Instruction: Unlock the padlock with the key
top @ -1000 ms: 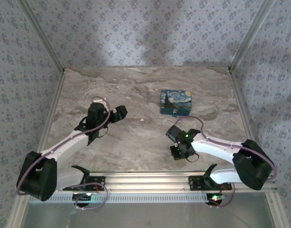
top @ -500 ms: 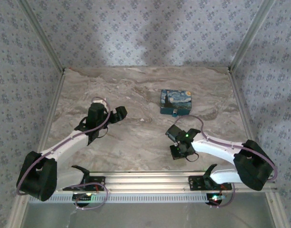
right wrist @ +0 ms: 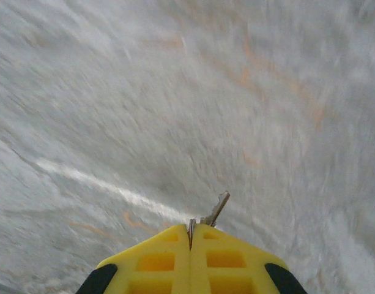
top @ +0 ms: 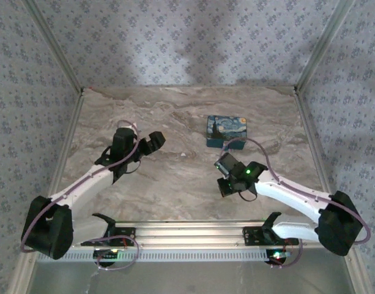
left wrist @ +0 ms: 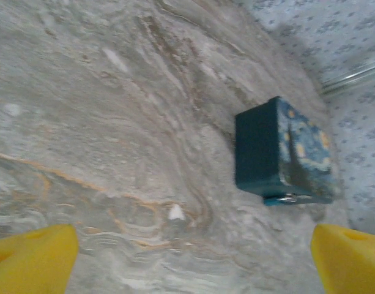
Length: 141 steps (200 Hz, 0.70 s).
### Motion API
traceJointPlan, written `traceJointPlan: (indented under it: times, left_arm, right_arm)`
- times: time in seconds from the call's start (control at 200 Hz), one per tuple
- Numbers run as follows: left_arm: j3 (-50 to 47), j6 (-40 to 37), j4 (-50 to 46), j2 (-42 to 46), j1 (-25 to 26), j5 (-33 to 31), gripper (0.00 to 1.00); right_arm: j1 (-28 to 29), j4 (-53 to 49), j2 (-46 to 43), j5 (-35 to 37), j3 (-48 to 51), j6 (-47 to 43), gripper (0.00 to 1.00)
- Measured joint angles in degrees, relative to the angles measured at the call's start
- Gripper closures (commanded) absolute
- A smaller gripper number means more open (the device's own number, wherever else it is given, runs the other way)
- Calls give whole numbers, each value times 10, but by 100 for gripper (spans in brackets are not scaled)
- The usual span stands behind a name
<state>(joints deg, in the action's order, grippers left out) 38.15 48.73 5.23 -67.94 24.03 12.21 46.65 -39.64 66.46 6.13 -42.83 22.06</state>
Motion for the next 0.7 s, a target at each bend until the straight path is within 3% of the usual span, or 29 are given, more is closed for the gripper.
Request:
traceJointPlan:
  times: [0.295, 0.48, 0.705]
  left_arm:
    - [18, 34, 0, 9, 26, 76, 22]
    - [42, 12, -3, 28, 52, 95, 33]
    - [73, -33, 0, 38, 101, 111, 39]
  right_arm:
    - [4, 140, -42, 22, -34, -194, 100]
    - [9, 227, -69, -9, -29, -355, 100]
    - [26, 295, -89, -41, 0, -532, 100]
